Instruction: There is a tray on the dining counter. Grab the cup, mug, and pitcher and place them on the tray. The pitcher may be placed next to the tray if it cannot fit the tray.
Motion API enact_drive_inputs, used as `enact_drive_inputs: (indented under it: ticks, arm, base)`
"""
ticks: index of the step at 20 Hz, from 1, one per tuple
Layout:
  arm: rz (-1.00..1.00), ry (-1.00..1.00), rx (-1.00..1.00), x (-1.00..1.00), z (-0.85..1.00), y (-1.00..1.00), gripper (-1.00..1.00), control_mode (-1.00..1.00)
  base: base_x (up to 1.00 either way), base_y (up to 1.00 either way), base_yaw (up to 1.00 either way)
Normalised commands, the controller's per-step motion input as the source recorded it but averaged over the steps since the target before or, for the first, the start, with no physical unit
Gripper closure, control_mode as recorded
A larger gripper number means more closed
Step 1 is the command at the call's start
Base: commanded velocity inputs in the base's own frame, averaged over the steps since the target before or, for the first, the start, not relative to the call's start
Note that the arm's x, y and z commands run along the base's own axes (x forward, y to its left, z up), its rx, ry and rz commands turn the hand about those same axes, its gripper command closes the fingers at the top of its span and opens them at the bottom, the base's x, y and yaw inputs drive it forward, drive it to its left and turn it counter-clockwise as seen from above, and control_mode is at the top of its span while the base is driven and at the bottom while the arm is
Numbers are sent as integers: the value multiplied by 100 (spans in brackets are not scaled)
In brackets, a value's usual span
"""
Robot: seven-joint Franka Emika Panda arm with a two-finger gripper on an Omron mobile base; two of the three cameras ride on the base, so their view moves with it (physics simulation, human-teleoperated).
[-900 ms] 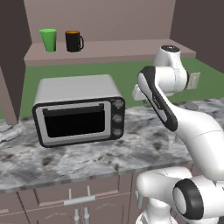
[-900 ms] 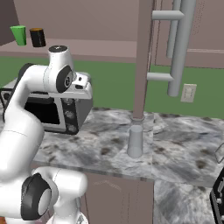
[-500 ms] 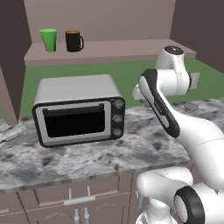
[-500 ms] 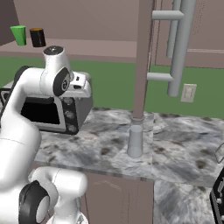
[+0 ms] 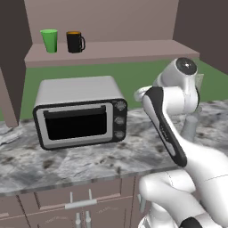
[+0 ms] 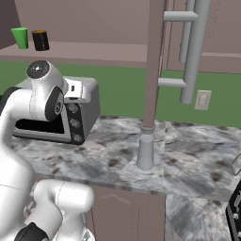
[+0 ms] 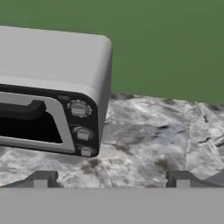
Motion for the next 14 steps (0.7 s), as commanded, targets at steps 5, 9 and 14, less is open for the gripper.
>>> enact_drive_inputs:
  ticks: [5, 9, 14]
  arm:
    - [0, -28, 3, -13, 33, 6, -100, -100]
    - [0, -30, 2, -7, 43, 15, -100, -100]
    - [0, -19, 2, 0, 43, 34, -100, -100]
  base:
    - [0, 0, 0]
    - [0, 0, 0]
    - [0, 0, 0]
